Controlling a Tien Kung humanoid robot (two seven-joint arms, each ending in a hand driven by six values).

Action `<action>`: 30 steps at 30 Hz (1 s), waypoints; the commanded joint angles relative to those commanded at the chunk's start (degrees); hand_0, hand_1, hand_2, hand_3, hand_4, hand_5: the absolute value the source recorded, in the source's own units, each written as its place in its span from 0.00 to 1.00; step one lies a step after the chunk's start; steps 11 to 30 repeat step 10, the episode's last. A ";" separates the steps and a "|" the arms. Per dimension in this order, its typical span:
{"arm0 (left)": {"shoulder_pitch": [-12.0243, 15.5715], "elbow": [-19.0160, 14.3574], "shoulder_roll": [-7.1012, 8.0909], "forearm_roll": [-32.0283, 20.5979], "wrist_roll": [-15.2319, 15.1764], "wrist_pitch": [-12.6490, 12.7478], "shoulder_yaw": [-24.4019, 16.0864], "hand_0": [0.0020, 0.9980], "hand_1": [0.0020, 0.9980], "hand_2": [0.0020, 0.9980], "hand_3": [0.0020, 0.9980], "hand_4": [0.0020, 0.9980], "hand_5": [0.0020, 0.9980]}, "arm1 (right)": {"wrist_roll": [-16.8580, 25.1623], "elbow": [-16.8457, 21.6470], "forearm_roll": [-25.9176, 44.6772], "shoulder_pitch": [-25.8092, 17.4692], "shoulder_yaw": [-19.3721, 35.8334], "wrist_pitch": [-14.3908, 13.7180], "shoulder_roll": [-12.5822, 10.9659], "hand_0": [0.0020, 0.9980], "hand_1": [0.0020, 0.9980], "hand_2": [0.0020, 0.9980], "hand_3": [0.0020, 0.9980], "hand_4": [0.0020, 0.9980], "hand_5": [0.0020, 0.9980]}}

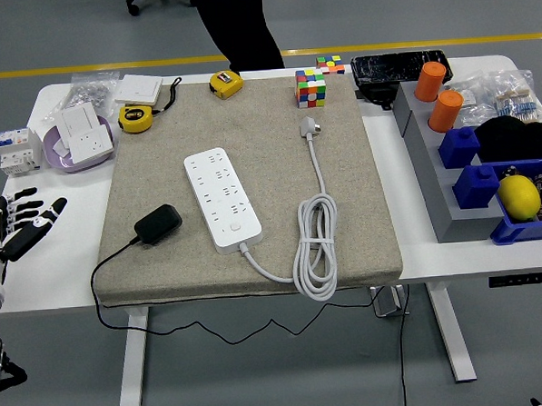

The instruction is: Pick up the plug,place it near the board,insert it into the board,press the button

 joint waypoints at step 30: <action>-0.20 -0.12 0.00 0.14 0.25 -0.12 0.15 0.66 0.70 0.69 0.75 0.98 0.57 | 0.06 0.00 0.32 0.20 0.08 -0.08 -0.01 0.83 0.76 0.75 0.77 1.00 0.94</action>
